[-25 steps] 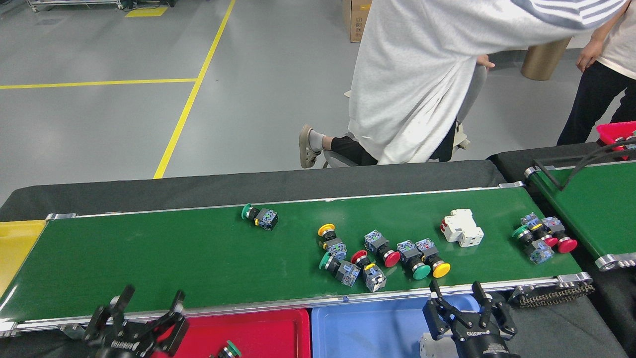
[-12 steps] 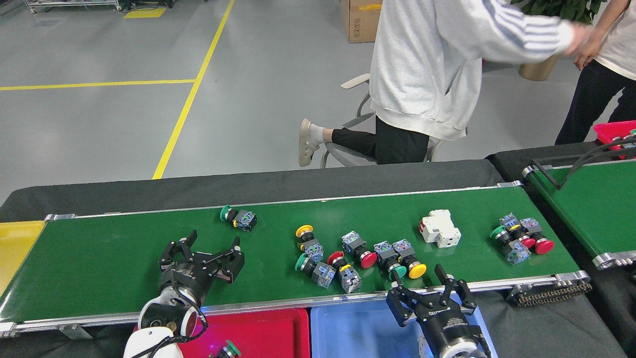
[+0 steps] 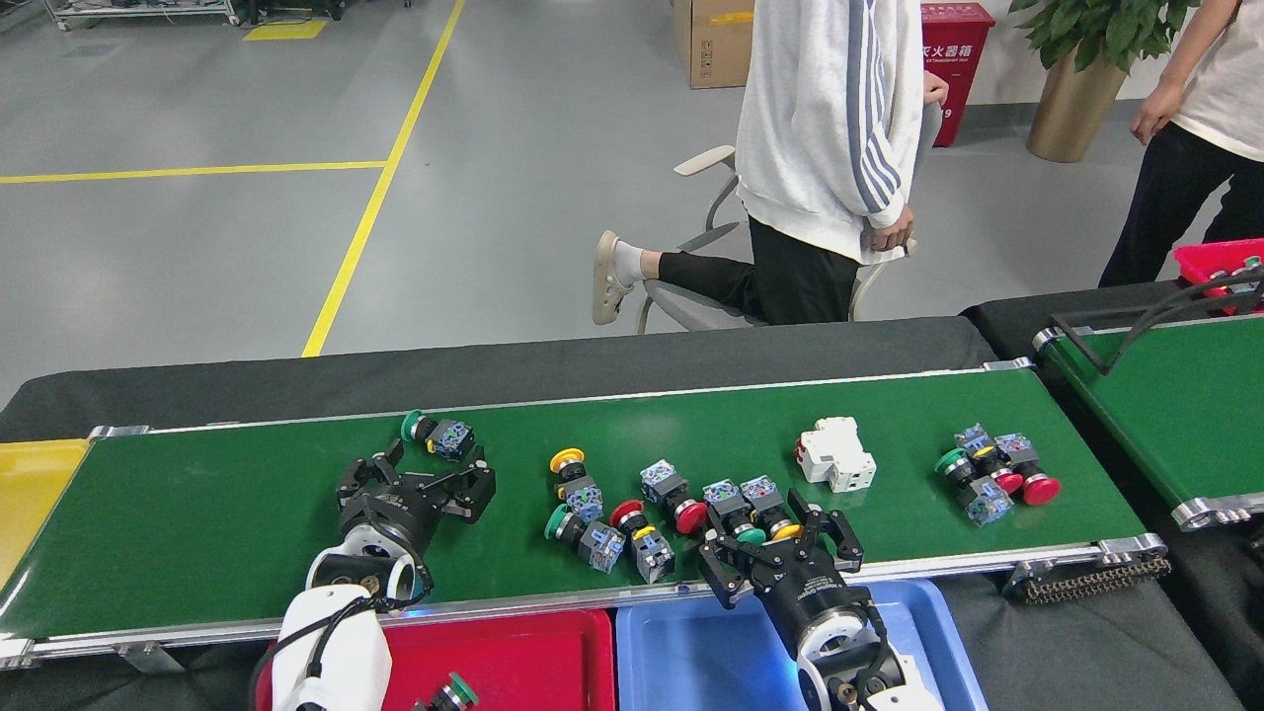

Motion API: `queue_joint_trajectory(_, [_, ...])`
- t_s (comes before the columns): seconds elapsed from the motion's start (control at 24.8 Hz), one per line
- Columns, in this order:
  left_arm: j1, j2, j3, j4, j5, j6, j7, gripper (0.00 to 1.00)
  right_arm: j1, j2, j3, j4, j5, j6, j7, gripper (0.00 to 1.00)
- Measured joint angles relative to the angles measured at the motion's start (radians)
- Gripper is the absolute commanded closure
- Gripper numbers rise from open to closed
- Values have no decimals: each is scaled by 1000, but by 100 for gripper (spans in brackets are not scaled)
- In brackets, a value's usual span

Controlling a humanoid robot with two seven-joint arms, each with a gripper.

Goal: Pick switch part from conveyor to tray

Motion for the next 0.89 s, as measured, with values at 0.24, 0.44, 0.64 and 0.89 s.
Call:
queue_joint_trajectory(0.24, [-73, 28, 2, 135, 1, 107, 20, 0, -16, 1, 8, 12, -8, -42, 5, 99])
queue_joint_trajectory(0.44, [-89, 84, 1, 217, 17, 234, 83, 19, -22, -1, 8, -30, -13, -213, -23, 99])
queue_joint_trajectory(0.64, [-77, 145, 6, 246, 137, 284, 158, 83, 35, -2, 16, -158, -29, -542, -59, 80])
queue_joint_trajectory(0.89, [1, 192, -34, 182, 218, 254, 239, 92, 55, 10, 220, -168, -25, -633, -62, 0])
